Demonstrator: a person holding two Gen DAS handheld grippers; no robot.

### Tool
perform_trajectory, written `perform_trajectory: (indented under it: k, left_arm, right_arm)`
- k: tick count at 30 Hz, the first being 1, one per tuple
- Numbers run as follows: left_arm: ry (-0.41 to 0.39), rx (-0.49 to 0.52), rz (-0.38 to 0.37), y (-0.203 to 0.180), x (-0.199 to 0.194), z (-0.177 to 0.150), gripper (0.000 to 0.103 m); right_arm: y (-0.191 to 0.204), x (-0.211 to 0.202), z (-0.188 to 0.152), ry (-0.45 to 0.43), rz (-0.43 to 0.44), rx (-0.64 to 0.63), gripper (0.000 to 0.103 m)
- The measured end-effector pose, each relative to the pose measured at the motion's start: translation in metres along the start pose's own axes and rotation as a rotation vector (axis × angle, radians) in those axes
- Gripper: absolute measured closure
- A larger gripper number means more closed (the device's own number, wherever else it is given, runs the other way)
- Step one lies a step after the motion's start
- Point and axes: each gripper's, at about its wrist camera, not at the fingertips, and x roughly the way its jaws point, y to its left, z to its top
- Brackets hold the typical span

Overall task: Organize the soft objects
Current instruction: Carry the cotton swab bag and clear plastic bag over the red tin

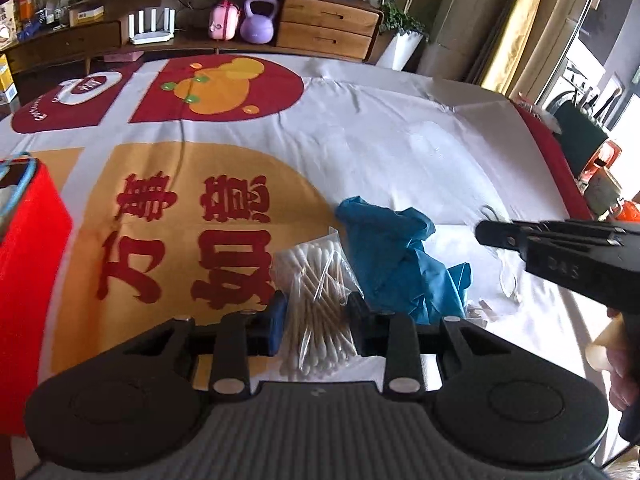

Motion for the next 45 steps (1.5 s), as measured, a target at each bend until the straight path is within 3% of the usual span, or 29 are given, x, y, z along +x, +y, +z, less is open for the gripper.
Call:
perform_trajectory:
  k: [23, 45]
  left_arm:
    - [-0.092, -0.036, 0.026, 0.036, -0.126, -0.012, 0.071]
    - [-0.171, -0.084, 0.132, 0.132, -0.216, -0.018, 0.071]
  right_arm:
    - [0.103, -0.115, -0.005, 0.013, 0.133, -0.022, 0.095]
    - [0.231, -0.134, 0.018, 0.027, 0.235, -0.110, 0.095]
